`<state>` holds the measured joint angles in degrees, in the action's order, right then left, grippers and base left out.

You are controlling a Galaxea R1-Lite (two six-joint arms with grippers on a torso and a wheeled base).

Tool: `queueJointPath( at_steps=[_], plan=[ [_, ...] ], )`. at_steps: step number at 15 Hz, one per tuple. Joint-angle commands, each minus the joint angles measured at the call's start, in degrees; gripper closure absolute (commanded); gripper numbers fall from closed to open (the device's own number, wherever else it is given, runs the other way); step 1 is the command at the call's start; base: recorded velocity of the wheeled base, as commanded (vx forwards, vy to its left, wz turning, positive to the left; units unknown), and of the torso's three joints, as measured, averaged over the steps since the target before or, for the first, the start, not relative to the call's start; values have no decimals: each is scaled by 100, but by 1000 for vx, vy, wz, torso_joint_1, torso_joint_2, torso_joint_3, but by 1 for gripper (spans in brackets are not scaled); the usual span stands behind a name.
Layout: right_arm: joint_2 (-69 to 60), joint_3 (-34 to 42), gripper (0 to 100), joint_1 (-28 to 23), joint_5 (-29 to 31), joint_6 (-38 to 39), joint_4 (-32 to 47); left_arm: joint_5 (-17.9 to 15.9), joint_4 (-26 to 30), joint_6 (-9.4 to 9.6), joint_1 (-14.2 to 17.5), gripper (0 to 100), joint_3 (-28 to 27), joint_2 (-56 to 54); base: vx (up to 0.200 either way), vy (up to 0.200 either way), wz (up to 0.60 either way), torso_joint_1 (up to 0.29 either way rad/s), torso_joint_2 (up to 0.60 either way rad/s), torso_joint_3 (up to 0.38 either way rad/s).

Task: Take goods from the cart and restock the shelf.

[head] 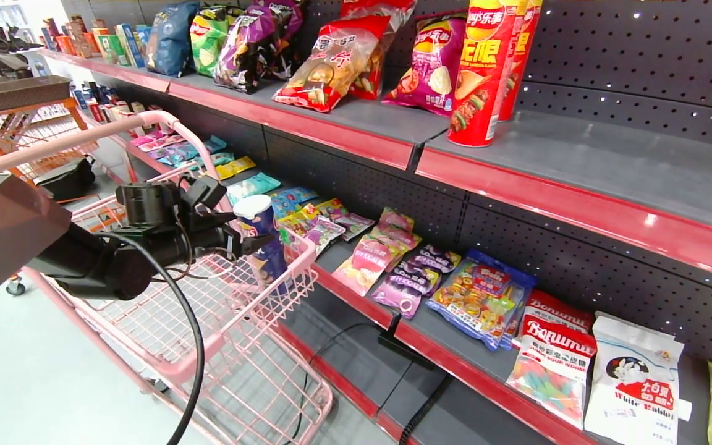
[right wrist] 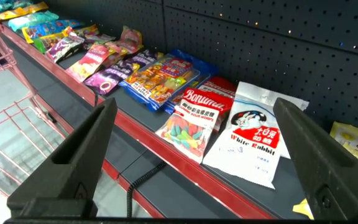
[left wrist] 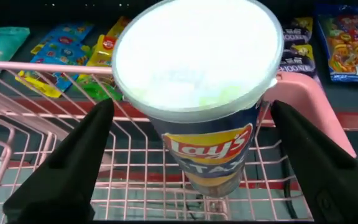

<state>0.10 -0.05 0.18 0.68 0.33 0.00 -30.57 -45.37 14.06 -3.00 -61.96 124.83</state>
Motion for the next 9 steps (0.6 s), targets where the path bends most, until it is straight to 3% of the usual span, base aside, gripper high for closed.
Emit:
queueJointPath(
  at_steps=[1, 5, 6, 9],
  plan=[
    [8, -4, 0, -1, 2, 2, 0, 8, -7, 1, -17, 0, -132, 147, 0, 0, 0, 0, 0, 0],
    [8, -4, 0, -1, 2, 2, 0, 95, -7, -43, -201, 0, -246, 199, 0, 0, 0, 0, 0, 0],
    [-1, 5, 0, -1, 2, 2, 0, 104, -7, -61, -219, 100, -228, 191, 0, 0, 0, 0, 0, 0],
    [-1, -4, 0, -1, 2, 2, 0, 131, -7, -70, -219, 100, -193, 156, 0, 0, 0, 0, 0, 0]
  ],
)
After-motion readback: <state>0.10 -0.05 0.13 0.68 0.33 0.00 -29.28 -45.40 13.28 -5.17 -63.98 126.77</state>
